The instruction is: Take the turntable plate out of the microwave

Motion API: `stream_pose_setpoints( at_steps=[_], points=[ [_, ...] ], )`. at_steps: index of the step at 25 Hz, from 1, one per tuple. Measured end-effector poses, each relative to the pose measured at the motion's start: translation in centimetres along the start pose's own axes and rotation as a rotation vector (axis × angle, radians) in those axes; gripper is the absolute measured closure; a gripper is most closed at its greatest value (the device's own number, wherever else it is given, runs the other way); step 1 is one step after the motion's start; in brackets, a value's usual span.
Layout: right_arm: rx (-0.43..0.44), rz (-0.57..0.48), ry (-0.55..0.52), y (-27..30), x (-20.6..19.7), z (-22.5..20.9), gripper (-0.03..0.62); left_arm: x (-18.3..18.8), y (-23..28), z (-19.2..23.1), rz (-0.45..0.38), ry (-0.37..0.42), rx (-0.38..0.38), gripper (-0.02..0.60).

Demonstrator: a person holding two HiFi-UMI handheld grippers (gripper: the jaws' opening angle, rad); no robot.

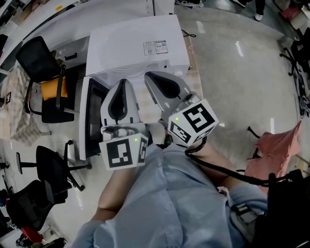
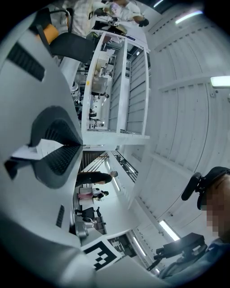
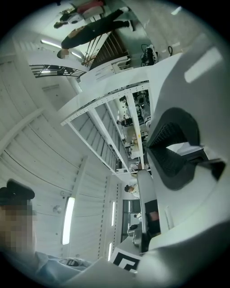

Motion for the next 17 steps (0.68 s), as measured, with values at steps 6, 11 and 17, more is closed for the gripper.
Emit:
stream_pose_setpoints(
  at_steps=[6, 11, 17],
  points=[
    [0.006, -0.006, 0.012, 0.24, -0.04, -0.46, 0.594, -0.24, 0.47, -0.05, 0.004, -0.003, -0.005, 0.574],
    [0.01, -0.01, 0.019, 0.34, -0.07, -0.74, 0.594, -0.33, 0.75, -0.01, 0.007, 0.0, 0.002, 0.574],
    [0.012, -0.009, 0.021, 0.73, -0.01, -0.86, 0.594, -0.35, 0.97, 0.3, 0.011, -0.002, 0.006, 0.574]
  ],
)
Point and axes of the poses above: the fingertips, and each gripper's own axes: y forward along the fingers, z to its left, x out of its top, the point moved 2 cm from there along -y, backward along the fingers, and after that the axes turned 5 degrees about z, right-handed, at the moved point
